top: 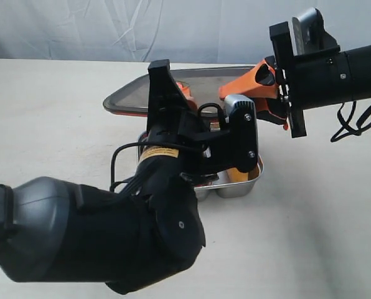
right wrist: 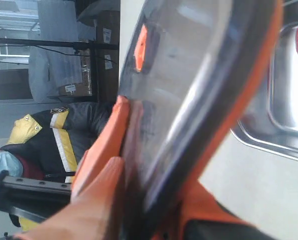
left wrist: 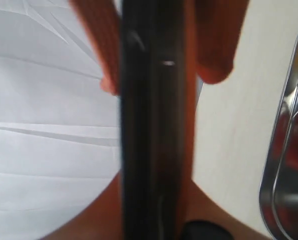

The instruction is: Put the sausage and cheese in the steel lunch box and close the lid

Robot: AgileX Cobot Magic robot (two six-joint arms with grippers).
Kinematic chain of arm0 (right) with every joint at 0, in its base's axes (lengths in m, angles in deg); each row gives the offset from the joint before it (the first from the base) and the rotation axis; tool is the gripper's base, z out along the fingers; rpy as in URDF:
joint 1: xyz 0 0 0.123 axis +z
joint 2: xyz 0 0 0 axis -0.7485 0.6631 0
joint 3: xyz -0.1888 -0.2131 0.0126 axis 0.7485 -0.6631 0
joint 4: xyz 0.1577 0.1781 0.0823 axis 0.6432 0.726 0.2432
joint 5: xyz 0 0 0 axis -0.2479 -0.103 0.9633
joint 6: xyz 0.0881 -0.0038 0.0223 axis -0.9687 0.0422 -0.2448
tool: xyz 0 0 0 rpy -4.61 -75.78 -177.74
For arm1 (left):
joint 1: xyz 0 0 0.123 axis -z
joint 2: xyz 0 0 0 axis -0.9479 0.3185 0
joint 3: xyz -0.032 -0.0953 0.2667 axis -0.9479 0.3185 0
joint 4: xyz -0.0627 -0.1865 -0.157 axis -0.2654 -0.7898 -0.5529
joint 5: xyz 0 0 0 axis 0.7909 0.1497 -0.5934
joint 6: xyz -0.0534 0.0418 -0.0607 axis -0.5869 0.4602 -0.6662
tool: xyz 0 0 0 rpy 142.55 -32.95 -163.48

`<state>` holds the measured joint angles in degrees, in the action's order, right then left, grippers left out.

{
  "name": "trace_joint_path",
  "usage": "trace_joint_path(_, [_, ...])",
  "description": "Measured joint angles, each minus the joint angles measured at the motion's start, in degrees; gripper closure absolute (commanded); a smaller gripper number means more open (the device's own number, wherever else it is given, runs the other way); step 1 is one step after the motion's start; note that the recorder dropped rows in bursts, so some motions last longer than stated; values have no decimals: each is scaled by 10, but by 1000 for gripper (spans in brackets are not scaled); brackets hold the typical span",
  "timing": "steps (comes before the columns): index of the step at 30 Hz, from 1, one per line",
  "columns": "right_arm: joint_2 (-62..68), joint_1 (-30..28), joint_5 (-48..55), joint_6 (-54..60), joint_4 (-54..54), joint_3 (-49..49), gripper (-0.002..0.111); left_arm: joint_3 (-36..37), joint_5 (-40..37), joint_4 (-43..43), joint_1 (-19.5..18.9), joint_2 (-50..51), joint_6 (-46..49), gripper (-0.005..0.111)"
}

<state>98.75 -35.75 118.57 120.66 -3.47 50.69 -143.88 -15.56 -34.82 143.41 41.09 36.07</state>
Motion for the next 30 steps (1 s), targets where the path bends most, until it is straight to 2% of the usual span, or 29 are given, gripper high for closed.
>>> trace_joint_path(2, [0, 0, 1, 8, 11, 0, 109, 0, -1, -8, 1, 0, 0, 107])
trace_joint_path(9, [0, 2, -6, 39, -19, 0, 109, -1, 6, -55, 10, 0, -1, 107])
trace_joint_path(16, [0, 10, -16, 13, -69, 2, 109, -2, -77, -148, 15, -50, -1, 105])
trace_joint_path(19, [-5, 12, -3, 11, -59, 6, 109, 0, -93, -176, 15, -87, -3, 96])
trace_joint_path(24, [-10, 12, 21, 8, -39, 10, 109, 5, -112, -205, 15, -142, -3, 72])
trace_joint_path(30, [-11, 11, 28, 36, -44, 10, 109, 5, -122, -222, 13, -162, -3, 65])
